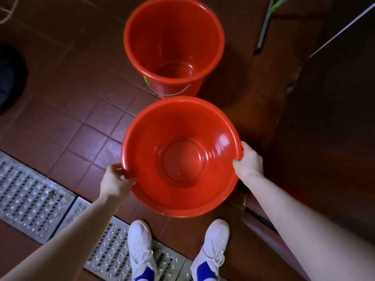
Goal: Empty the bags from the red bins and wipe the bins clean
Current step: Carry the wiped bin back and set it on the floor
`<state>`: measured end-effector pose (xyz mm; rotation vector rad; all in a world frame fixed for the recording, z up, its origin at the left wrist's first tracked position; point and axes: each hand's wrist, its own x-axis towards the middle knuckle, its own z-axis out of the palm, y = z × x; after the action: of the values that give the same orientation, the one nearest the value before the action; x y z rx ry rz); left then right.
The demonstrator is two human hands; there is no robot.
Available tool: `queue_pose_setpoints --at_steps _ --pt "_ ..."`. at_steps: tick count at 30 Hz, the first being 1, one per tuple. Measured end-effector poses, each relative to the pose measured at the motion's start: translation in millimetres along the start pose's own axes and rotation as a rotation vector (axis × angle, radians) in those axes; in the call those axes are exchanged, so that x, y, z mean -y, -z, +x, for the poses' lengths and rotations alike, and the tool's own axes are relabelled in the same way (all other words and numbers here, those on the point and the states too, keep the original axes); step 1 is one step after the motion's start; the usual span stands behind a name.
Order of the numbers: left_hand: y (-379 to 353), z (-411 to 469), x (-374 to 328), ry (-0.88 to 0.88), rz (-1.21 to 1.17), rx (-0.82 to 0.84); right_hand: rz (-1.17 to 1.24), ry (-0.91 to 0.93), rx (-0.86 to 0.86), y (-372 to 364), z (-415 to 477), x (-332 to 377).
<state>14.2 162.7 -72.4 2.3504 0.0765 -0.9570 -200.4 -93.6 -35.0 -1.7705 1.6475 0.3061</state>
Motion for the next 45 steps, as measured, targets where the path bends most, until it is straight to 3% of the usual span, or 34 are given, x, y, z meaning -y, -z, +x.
queue_pose_setpoints --at_steps 9,12,14,16,18,20,26,39,45 --pt "-22.9 31.2 -2.2 -0.071 0.062 -0.003 0.020 0.085 -0.062 -22.0 48.1 -2.1" --pt "-21.3 26.2 -8.0 -0.126 0.133 0.022 -0.098 0.161 -0.075 -18.8 47.8 -2.8" --pt "-17.1 20.2 -11.9 -0.192 0.179 -0.014 -0.336 0.327 -0.121 -13.0 39.2 -7.9" --pt "-13.0 11.2 -17.9 -0.286 0.291 -0.103 -0.615 0.617 -0.142 -7.9 29.9 -14.3" --pt "-13.6 1.2 -25.6 -0.343 0.332 -0.110 -0.811 0.858 -0.018 -5.0 20.3 -18.2" --pt "-16.2 -8.8 -33.0 -0.324 0.309 -0.062 -0.933 0.942 0.111 -4.3 11.7 -22.6" --pt "-19.1 -31.9 -43.0 -0.146 0.178 0.025 -0.920 0.776 0.226 9.4 -0.6 -47.9" --pt "-80.3 -82.4 -49.4 -0.196 0.251 0.322 -1.187 0.226 0.475 51.0 -3.2 -85.3" --pt "-82.5 -82.5 -66.4 -0.202 0.355 0.381 -1.132 0.240 0.468 58.5 -4.7 -70.6"
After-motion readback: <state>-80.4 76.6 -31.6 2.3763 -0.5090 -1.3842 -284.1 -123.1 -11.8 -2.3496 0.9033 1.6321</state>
